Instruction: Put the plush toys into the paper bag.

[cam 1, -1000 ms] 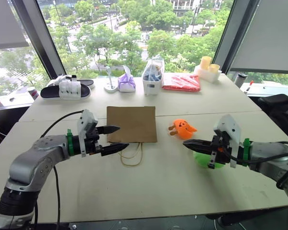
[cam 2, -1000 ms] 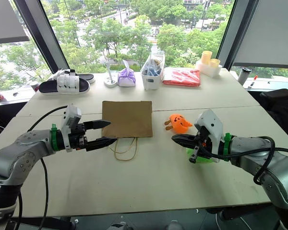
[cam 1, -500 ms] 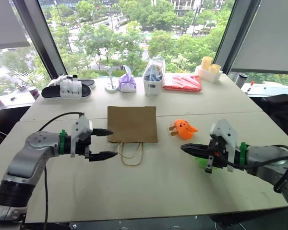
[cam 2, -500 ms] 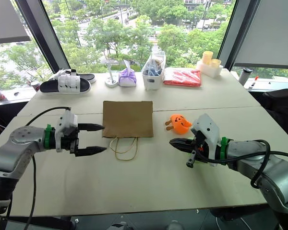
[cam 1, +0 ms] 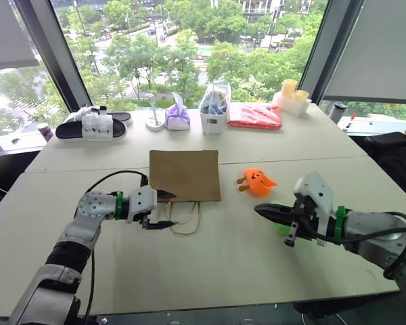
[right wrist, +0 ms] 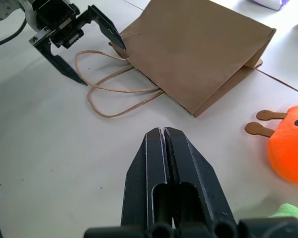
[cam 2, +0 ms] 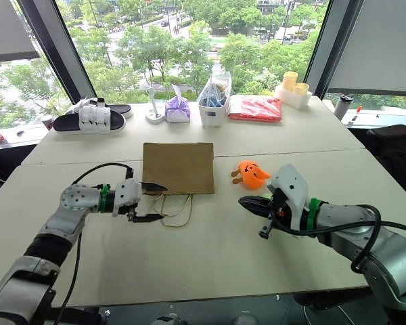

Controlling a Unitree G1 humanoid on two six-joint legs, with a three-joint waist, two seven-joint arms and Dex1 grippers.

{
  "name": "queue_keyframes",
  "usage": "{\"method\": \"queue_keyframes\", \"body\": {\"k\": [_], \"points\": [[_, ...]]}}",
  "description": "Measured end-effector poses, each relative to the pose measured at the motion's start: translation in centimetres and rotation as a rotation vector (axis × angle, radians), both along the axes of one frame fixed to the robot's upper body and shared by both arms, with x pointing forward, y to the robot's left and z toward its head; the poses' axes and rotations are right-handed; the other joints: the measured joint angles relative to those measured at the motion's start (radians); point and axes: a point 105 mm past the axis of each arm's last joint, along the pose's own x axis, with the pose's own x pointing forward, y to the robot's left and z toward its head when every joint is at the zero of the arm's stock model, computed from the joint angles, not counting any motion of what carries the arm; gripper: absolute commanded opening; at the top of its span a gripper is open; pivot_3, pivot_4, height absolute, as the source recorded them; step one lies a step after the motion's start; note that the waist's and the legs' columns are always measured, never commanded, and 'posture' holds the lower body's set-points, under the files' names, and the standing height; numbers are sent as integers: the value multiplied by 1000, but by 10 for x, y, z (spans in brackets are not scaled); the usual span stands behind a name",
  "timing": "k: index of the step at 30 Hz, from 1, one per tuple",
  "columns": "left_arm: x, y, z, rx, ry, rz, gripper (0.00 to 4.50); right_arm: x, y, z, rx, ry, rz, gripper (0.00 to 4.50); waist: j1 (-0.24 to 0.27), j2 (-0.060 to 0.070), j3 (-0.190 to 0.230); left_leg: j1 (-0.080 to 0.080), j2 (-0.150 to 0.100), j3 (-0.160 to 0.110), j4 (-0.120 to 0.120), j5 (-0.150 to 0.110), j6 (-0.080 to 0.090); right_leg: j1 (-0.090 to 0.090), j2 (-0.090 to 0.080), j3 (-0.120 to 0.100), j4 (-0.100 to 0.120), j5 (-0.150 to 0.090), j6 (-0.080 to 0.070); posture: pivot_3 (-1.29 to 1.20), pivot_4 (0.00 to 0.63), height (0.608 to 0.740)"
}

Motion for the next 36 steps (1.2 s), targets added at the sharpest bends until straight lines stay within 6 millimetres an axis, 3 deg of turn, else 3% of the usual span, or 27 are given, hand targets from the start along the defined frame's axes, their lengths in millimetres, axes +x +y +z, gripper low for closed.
{"method": "queue_keyframes", "body": {"k": [5,6,10,13,18,21,36], "points": [[4,1,4,-25,27,9,280,0,-8,-11,-25,15,-44,0,2,0,0,0,-1,-1,1,0,0,0,0,0,1,0,0,0,150,740],[5,1,7,-43,42,13,125,2,-13,-14,-44,9,-75,0,2,0,0,0,-1,-1,1,0,0,0,0,0,1,0,0,0,150,740],[4,-6,26,-122,92,-7,125,14,-32,-21,-89,-24,-191,0,1,0,0,0,-2,-1,1,0,0,0,0,0,1,0,0,0,150,740],[3,-13,46,-196,129,-21,125,21,-30,-21,-39,-42,-222,0,-4,0,0,0,-2,-2,1,0,0,0,0,0,2,0,0,0,150,740],[1,-32,74,-319,177,-38,125,35,20,-30,78,-33,-161,0,-24,-1,-1,1,-1,-3,1,0,-1,0,1,-1,3,0,0,0,150,740],[-1,-39,85,-352,194,-41,125,44,46,-50,90,27,-146,0,-29,-1,-1,1,-2,-4,0,1,-1,0,1,0,3,0,0,0,150,740],[-17,-49,112,-445,243,-29,125,117,118,-93,175,76,-238,0,-31,0,-1,1,-3,-5,-2,6,-10,-2,1,0,5,0,0,0,150,740]]}}
